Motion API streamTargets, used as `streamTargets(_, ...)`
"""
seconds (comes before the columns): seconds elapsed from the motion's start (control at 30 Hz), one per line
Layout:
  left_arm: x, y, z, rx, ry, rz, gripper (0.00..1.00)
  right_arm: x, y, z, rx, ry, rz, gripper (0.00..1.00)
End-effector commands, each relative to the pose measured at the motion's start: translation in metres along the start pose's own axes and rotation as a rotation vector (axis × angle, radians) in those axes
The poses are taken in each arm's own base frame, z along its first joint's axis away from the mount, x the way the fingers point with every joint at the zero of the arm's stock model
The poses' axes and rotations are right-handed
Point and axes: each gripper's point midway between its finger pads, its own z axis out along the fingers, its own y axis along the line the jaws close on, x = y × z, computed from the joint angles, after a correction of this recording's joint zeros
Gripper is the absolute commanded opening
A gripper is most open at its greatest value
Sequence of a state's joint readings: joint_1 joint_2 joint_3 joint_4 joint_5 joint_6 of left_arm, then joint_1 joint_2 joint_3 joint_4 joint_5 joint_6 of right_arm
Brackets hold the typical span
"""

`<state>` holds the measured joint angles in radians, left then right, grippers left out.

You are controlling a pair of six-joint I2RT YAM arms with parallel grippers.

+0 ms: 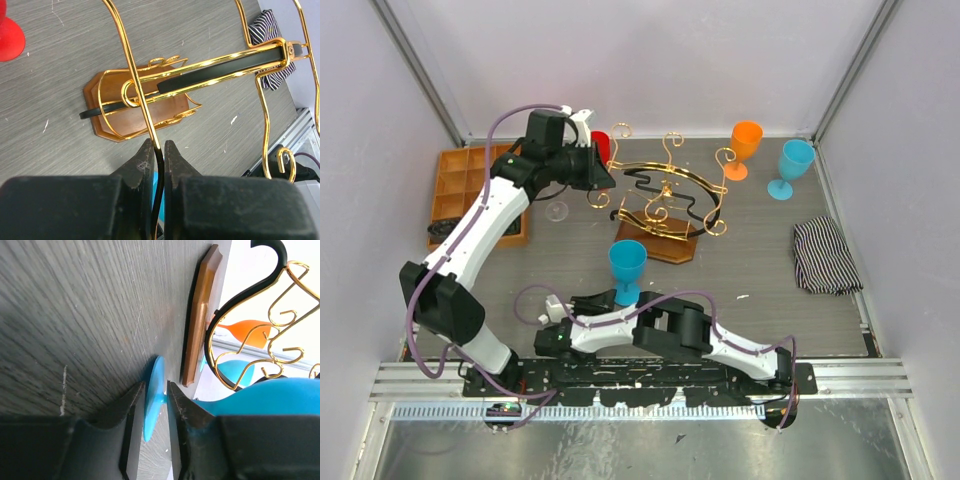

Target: Take the wine glass off the wine glass rack

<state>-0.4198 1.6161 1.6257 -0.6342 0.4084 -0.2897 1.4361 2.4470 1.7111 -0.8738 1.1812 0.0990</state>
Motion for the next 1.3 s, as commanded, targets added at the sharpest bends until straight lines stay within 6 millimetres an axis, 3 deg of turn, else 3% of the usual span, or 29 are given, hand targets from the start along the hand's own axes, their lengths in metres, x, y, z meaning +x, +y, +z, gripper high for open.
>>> streamTargets(0.0, 0.007, 0.011, -0.005, -0.063, 0.006, -0.002, 0.15, -0.017, 0.09, -0.003, -0.372, -0.003, 0.219, 0.35)
streamTargets(0.2, 0.009, 0.013, -0.006, -0.072, 0.008, 0.003, 0.16, -0.024, 0.094, -0.014, -0.447, -0.004, 0.251, 0.42)
streamTargets(0.3, 0.01, 0.012, -0.008, -0.071, 0.006, 0.008, 0.19, -0.027, 0.092, -0.023, -0.479, -0.005, 0.269, 0.51)
streamTargets(0.4, 0.008, 0.011, -0.012, -0.07, -0.007, 0.027, 0.3, -0.03, 0.096, -0.031, -0.528, 0.002, 0.292, 0.67)
streamTargets(0.53, 0.007, 0.012, -0.014, -0.077, -0.007, 0.044, 0.42, -0.043, 0.086, -0.043, -0.552, -0.022, 0.315, 0.76)
streamTargets(0.93, 0.002, 0.02, -0.031, -0.139, -0.035, 0.075, 0.68, -0.073, 0.056, -0.075, -0.605, -0.135, 0.36, 0.7)
streamTargets(1.03, -0.004, 0.021, -0.042, -0.148, -0.059, 0.074, 0.75, -0.082, 0.041, -0.087, -0.645, -0.177, 0.4, 0.7)
streamTargets(1.27, -0.028, 0.032, -0.075, -0.217, -0.153, 0.059, 0.78, -0.101, -0.005, -0.115, -0.745, -0.265, 0.516, 0.65)
